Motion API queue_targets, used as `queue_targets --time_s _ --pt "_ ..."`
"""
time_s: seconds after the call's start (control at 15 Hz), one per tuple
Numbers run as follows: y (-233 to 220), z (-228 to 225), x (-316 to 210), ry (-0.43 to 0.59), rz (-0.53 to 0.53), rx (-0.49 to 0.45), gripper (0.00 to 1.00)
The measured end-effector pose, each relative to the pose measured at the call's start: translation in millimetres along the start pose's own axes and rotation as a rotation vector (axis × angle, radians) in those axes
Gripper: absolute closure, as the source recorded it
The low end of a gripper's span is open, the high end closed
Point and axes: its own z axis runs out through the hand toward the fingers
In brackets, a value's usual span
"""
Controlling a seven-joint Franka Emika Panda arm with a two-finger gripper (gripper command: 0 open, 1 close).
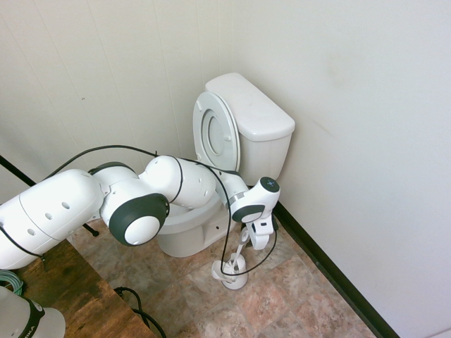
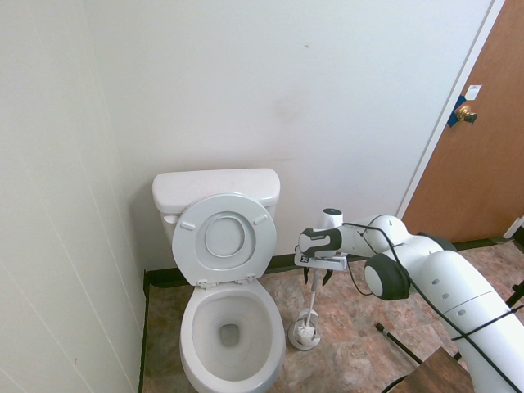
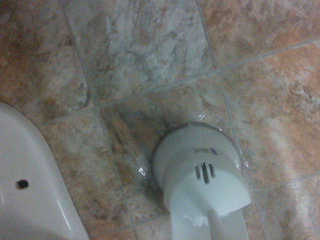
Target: Clean the toilet
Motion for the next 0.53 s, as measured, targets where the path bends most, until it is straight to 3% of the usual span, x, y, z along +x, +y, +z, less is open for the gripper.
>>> queue_targets --time_s 0.53 --pt "1.1 2.2 -1.2 -0.012 -0.004 -0.004 1.0"
